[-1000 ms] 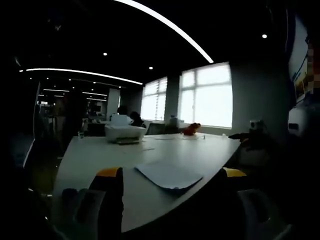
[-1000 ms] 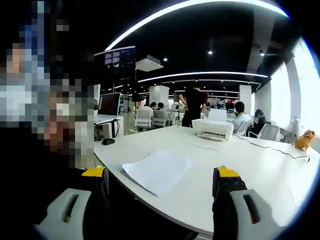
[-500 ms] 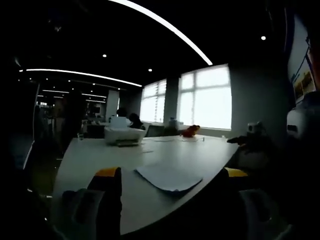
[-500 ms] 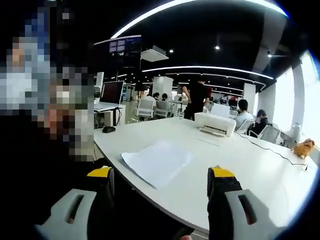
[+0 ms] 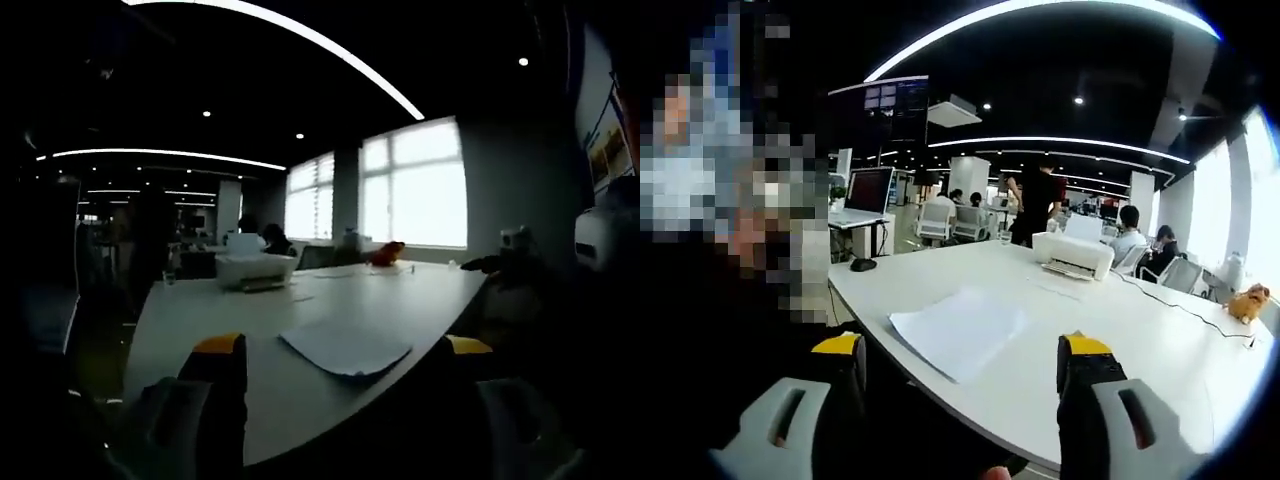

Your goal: Organize the stack of printing papers by aligning and flattening the scattered papers on the table

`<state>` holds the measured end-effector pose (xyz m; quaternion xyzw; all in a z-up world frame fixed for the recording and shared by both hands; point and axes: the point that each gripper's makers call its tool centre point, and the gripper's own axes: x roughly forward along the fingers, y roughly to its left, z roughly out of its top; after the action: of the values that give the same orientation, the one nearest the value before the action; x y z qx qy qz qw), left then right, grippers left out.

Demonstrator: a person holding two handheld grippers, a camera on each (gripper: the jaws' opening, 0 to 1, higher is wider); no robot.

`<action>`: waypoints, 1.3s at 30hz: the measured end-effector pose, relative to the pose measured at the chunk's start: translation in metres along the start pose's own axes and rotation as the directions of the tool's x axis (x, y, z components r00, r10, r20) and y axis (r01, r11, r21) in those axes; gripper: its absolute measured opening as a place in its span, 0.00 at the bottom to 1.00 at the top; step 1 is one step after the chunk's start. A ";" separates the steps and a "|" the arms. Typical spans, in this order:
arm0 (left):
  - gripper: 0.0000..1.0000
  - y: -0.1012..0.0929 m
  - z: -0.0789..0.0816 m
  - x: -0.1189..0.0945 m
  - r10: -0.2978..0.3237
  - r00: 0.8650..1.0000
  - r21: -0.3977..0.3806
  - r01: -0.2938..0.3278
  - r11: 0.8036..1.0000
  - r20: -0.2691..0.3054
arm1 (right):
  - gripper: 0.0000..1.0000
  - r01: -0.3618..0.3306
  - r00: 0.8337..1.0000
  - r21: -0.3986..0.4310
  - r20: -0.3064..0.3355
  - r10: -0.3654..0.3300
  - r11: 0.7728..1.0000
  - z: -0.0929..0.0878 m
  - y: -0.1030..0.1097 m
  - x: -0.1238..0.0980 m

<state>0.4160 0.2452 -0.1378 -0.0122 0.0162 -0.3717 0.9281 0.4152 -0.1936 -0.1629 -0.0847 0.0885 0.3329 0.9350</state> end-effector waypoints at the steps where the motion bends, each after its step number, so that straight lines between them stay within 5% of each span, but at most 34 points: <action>1: 0.80 0.000 -0.002 0.000 -0.001 1.000 -0.001 0.001 1.000 -0.006 | 0.76 -0.005 1.000 -0.001 -0.001 0.005 1.000 0.000 0.001 0.000; 9: 0.79 0.004 0.005 -0.001 0.005 1.000 -0.012 -0.004 1.000 0.024 | 0.77 -0.022 1.000 -0.003 0.009 0.022 1.000 0.008 0.008 0.003; 19: 0.80 0.002 -0.004 0.001 0.001 1.000 0.001 -0.001 1.000 -0.008 | 0.80 -0.043 0.999 0.004 0.024 0.043 0.999 0.007 0.011 0.004; 39: 0.80 0.008 -0.012 0.005 -0.001 1.000 -0.023 0.000 1.000 -0.020 | 0.82 -0.070 0.998 0.038 -0.001 0.070 0.997 -0.008 0.011 0.015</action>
<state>0.4245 0.2472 -0.1501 -0.0193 0.0299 -0.3718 0.9276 0.4191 -0.1781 -0.1754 -0.0639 0.0989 0.3635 0.9241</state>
